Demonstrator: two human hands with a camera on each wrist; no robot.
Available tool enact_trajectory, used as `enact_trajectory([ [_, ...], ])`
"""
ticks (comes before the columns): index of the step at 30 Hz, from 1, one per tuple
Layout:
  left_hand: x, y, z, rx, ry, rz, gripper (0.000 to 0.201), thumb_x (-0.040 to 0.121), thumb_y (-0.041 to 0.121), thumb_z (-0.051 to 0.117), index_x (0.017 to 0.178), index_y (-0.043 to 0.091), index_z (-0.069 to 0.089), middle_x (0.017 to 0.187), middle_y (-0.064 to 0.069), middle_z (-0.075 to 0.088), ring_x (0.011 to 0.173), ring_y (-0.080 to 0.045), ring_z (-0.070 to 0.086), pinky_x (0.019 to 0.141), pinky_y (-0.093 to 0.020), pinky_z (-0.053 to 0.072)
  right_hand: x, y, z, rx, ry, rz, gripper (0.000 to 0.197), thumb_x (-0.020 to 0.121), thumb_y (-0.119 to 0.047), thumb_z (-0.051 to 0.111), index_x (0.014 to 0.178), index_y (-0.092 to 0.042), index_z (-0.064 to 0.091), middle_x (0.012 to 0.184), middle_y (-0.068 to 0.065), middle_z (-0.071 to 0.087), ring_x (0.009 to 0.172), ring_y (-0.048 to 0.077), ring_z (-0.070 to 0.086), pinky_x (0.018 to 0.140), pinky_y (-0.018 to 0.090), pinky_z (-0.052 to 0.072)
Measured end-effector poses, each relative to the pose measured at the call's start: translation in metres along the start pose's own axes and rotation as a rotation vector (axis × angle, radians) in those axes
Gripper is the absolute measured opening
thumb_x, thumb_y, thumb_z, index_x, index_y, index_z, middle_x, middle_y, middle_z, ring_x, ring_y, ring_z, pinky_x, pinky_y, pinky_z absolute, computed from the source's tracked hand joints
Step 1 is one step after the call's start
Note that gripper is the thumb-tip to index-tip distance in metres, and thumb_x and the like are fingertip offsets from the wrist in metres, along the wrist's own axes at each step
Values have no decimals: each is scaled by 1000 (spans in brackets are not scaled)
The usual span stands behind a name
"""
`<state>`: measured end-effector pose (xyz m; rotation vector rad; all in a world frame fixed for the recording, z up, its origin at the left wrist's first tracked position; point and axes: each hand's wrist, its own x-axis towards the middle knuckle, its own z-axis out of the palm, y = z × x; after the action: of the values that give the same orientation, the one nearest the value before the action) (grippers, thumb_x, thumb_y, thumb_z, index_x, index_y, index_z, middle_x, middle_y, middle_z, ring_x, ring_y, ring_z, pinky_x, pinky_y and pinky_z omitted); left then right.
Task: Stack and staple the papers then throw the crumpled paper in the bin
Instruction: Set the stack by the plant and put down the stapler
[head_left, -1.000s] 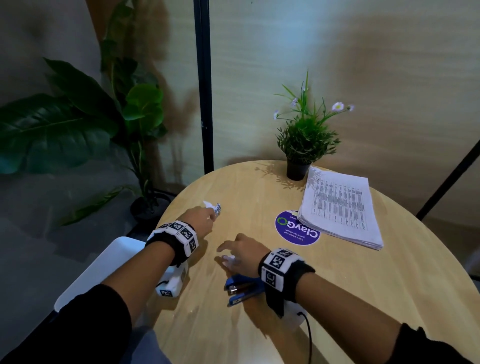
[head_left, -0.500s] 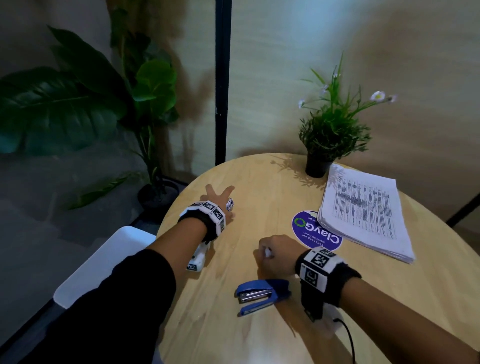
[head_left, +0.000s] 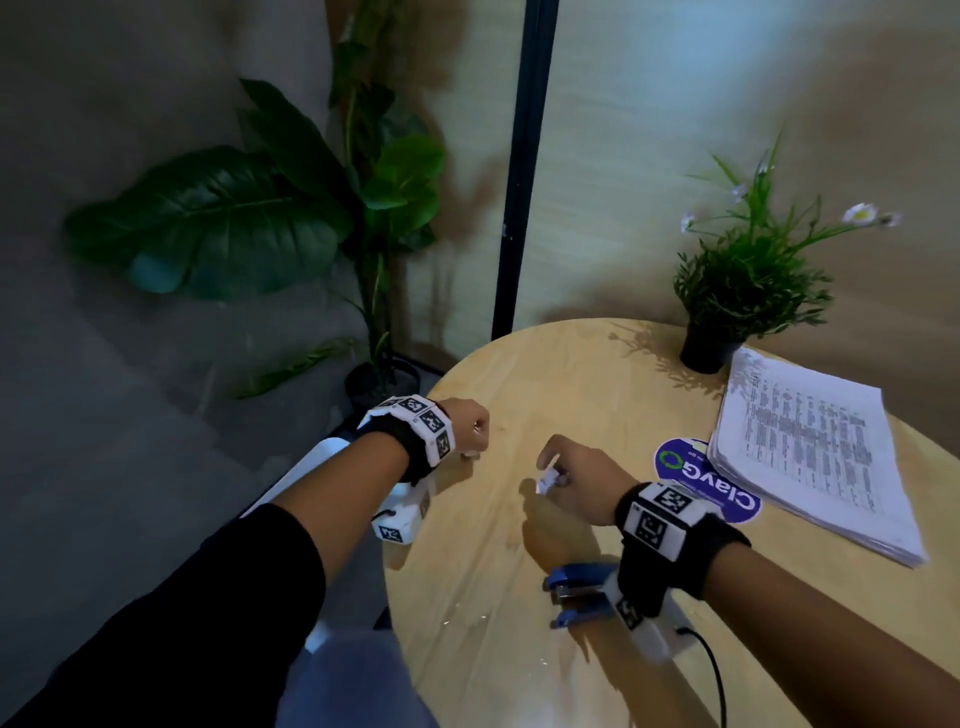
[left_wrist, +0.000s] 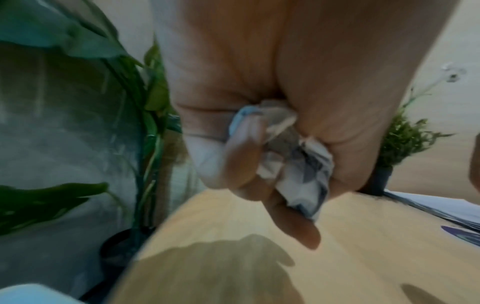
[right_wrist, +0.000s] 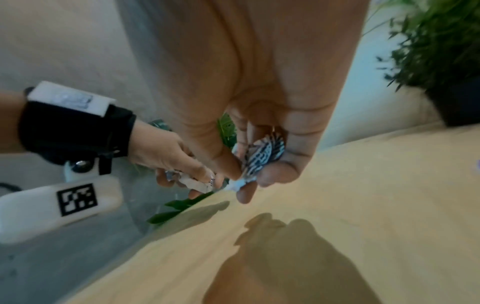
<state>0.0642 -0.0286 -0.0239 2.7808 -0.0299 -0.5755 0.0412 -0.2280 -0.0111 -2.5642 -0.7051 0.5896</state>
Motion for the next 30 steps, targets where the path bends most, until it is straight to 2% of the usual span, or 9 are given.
enact_trajectory([
  [4, -47, -52, -5, -92, 3, -51, 5, 92, 14, 48, 92, 13, 53, 86, -5, 69, 63, -14, 51, 56, -21, 39, 22, -53, 20, 36, 11, -67, 11, 87, -7, 55, 80, -12, 62, 90, 4, 67, 90, 19, 62, 76, 29, 48],
  [7, -77, -94, 0, -229, 114, -171, 8, 87, 12, 51, 94, 12, 46, 94, -15, 72, 74, -21, 57, 60, -27, 41, 41, -92, 39, 26, 50, -133, 12, 87, -16, 61, 90, -10, 71, 94, 10, 70, 82, 21, 58, 69, 24, 40],
  [11, -107, -141, 17, -329, 161, -278, 12, 82, 14, 57, 81, 16, 45, 70, 0, 62, 72, -22, 58, 59, -26, 43, 74, -136, 59, -13, 14, -185, 18, 82, -15, 64, 99, -9, 68, 103, 11, 70, 93, 27, 64, 68, 24, 38],
  [13, -118, -158, 28, -325, 166, -306, 17, 80, 15, 61, 73, 19, 46, 69, 2, 57, 75, -22, 57, 57, -23, 42, 89, -153, 64, -70, -34, -199, 23, 76, -16, 73, 96, -13, 61, 101, 10, 69, 87, 28, 66, 59, 28, 43],
  [16, -131, -179, 43, -269, 189, -330, 12, 80, 18, 64, 78, 16, 52, 82, -2, 58, 80, -18, 53, 61, -23, 39, 108, -172, 72, -35, -43, -187, 23, 74, -16, 76, 82, -14, 55, 88, 11, 67, 73, 31, 69, 51, 30, 51],
  [18, -134, -192, 52, -276, 191, -328, 10, 81, 21, 65, 81, 15, 56, 89, -5, 60, 84, -18, 54, 70, -22, 39, 117, -180, 81, -31, -52, -180, 19, 75, -20, 76, 78, -14, 58, 87, 11, 68, 76, 30, 70, 60, 33, 55],
  [22, -132, -205, 66, -323, 184, -333, 15, 84, 23, 64, 91, 10, 67, 98, -10, 66, 93, -22, 58, 80, -25, 42, 127, -179, 96, -73, -72, -193, 17, 85, -20, 64, 100, -11, 65, 110, 11, 66, 93, 29, 66, 83, 41, 56],
  [26, -120, -202, 77, -353, 186, -371, 29, 91, 29, 54, 105, 7, 67, 113, -13, 66, 106, -28, 60, 92, -33, 46, 123, -169, 94, -113, -105, -198, 22, 87, -7, 56, 106, -11, 65, 115, 9, 62, 98, 30, 64, 83, 39, 54],
  [30, -103, -191, 89, -402, 198, -445, 43, 98, 36, 38, 110, 1, 62, 115, -19, 64, 101, -31, 61, 90, -33, 46, 108, -153, 85, -138, -122, -215, 20, 88, -8, 54, 102, -15, 67, 102, 4, 59, 102, 26, 61, 77, 33, 49],
])
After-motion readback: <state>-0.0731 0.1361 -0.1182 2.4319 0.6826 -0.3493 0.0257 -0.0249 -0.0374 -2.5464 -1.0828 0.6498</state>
